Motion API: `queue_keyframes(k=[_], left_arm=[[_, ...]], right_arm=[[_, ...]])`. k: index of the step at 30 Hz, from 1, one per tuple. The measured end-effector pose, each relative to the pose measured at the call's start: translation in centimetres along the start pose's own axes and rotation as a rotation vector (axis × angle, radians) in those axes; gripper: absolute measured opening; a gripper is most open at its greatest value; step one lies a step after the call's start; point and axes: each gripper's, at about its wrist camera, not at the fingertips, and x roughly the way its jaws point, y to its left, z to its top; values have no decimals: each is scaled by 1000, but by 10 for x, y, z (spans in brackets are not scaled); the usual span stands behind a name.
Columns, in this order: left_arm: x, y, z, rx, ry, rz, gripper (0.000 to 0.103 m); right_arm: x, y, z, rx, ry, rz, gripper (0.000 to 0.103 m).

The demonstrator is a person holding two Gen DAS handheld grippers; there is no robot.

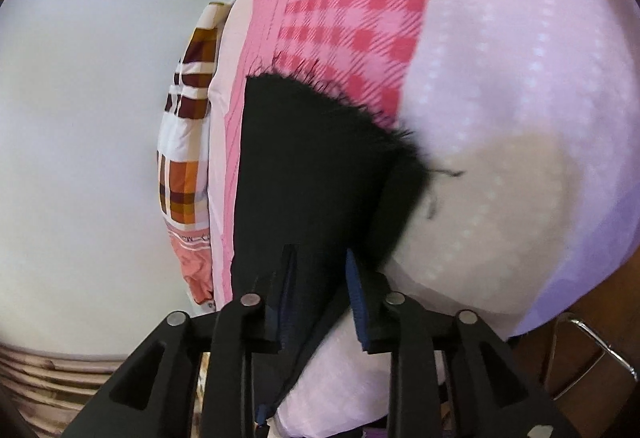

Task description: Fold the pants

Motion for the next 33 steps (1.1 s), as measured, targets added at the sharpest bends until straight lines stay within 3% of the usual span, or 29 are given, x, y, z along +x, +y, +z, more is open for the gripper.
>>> queue_keyframes(k=[9,12,13,21,24,29,32,33], left_arm=[[0,-1,0,5,-3,0,61],[0,-2,-1,13,-5,1,62],[0,-2,-1,15,-5,2,62],[-1,2,1,-9,0,-13,62],[0,2,0,5,-4,-7,62],[-1,2,-2,12,-11,-12,62],[-4,1,-3,28,-3,-9,62],[-8,0,-4,45,-3,-7,62]], right_arm=[[16,5,-10,-26,26,15,26],[20,10,-12,-78,11,-60,7],[20,11,-12,-83,7,-67,4],[0,20,-27,-145,-37,-115,3],[5,2,-24,-96,-21,-126,2],[4,-6,-18,-45,-23,-64,3],[-3,-14,-17,-10,1,-54,5],[-10,-16,-18,1,-2,-69,10]])
